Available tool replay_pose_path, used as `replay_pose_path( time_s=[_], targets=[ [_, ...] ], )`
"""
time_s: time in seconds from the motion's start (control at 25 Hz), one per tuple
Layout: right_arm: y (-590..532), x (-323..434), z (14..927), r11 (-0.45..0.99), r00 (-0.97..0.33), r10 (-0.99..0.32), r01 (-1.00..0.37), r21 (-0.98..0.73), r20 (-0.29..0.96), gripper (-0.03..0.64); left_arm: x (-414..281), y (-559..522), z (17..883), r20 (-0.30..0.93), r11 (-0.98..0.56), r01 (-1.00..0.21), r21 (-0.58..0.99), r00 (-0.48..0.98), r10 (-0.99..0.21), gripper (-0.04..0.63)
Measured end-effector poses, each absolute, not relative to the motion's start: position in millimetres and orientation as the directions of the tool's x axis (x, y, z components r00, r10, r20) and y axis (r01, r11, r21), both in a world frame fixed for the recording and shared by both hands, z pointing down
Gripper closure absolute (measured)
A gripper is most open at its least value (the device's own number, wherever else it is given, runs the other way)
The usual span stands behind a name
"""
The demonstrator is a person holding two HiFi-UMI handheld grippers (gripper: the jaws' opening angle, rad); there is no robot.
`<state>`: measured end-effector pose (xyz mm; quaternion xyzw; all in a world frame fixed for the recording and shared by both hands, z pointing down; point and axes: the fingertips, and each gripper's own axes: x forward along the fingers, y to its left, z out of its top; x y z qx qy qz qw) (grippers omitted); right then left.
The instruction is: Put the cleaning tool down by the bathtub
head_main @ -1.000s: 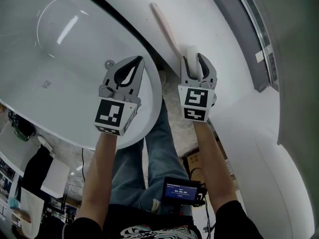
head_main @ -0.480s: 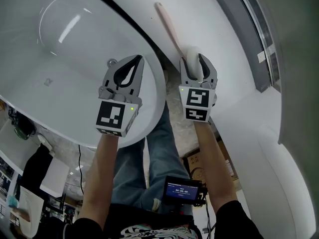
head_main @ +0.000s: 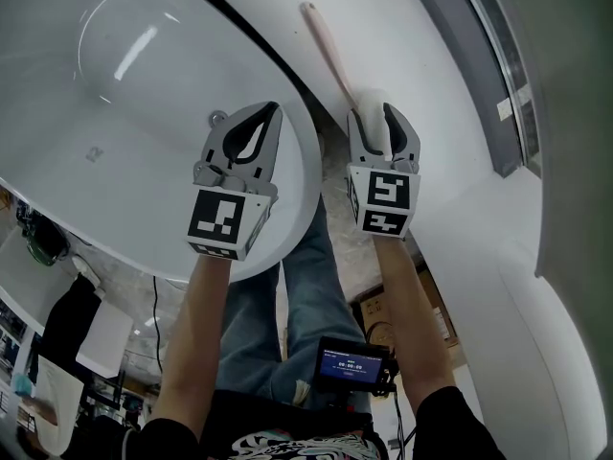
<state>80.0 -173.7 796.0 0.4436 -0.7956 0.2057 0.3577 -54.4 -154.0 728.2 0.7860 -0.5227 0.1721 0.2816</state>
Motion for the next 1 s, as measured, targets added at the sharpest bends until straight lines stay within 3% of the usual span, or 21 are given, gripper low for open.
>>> replay_pose_path(
  time_s=[0.76, 1.0],
  targets=[
    [-175, 88, 743, 0.529, -0.413, -0.579, -0.847, -0.063, 0.703, 0.405, -64, -153, 676, 0.534, -0.289, -0.925, 0.248, 0.379, -0.755, 0.578],
    [-174, 95, 686, 0.495, -0.4, -0.627, -0.867, -0.056, 0.668, 0.437, -64, -153, 624, 0.506, -0.292, -0.921, 0.257, 0.386, -0.772, 0.578]
  ],
)
